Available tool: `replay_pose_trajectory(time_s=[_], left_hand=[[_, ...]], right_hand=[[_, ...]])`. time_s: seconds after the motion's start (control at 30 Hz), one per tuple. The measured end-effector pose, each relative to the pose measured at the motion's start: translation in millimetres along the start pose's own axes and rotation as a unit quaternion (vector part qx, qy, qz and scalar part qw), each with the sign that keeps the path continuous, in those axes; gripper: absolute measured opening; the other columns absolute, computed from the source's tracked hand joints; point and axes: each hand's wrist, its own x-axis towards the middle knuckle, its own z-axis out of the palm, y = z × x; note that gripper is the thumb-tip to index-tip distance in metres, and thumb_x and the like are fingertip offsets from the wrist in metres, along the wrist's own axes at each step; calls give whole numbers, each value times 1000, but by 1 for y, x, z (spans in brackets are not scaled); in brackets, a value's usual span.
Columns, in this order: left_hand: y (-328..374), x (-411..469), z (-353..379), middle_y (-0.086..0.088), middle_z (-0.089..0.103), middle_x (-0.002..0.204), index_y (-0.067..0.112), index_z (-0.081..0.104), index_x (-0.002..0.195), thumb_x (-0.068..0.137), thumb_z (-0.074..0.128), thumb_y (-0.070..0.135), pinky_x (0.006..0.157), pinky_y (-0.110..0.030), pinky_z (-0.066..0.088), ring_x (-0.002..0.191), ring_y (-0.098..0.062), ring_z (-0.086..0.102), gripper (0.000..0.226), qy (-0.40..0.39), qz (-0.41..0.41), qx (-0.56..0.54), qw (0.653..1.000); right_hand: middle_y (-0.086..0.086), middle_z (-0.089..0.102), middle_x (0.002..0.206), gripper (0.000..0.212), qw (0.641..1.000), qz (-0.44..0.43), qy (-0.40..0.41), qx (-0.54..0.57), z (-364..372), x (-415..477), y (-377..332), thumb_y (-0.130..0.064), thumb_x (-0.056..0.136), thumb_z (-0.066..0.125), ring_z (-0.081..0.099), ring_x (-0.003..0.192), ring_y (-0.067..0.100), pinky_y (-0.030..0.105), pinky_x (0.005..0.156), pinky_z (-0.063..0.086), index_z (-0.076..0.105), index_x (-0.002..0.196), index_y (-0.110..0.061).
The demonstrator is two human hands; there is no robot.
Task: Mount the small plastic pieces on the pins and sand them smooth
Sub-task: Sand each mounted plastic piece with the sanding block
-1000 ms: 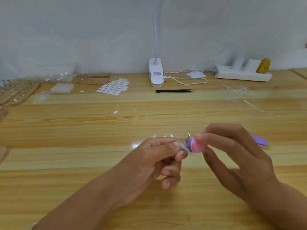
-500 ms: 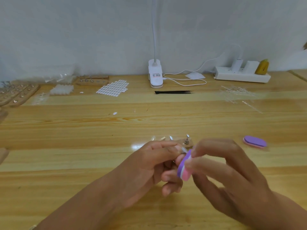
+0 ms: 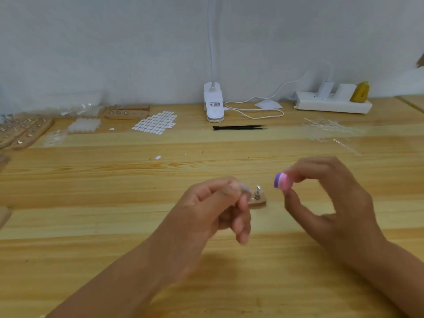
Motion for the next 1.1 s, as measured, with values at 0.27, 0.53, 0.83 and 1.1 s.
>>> replay_pose_trajectory(time_s=[0.27, 0.53, 0.83, 1.1], left_hand=[[5, 22, -11, 14, 72, 91, 30, 74, 85, 87, 72, 18, 78, -11, 45, 93, -3, 64, 12, 186, 161, 325, 913], [-14, 37, 0, 24, 71, 78, 34, 73, 71, 77, 78, 23, 102, -44, 38, 93, -13, 64, 13, 198, 77, 434, 875], [-17, 39, -1, 14, 65, 88, 32, 72, 75, 75, 80, 27, 97, -46, 40, 94, -8, 55, 10, 184, 46, 496, 847], [-23, 40, -3, 18, 59, 99, 36, 64, 92, 79, 71, 43, 99, -27, 25, 99, -3, 47, 15, 175, 73, 589, 785]], right_hand=[[-4, 64, 97, 16, 996, 73, 10, 40, -2, -1, -1, -17, 84, 63, 61, 91, 15, 21, 83, 47, 63, 100, -15], [-4, 63, 96, 16, 999, 24, -9, 27, 1, -4, -1, -15, 85, 62, 59, 92, 13, 21, 85, 46, 65, 99, -10], [-2, 63, 93, 16, 1000, 7, -15, -1, 2, -6, 0, -14, 84, 62, 57, 90, 15, 24, 83, 46, 66, 98, -7], [-3, 62, 94, 18, 1000, 8, -23, -15, 5, -7, 2, -15, 83, 62, 56, 90, 12, 22, 82, 45, 66, 99, -8]])
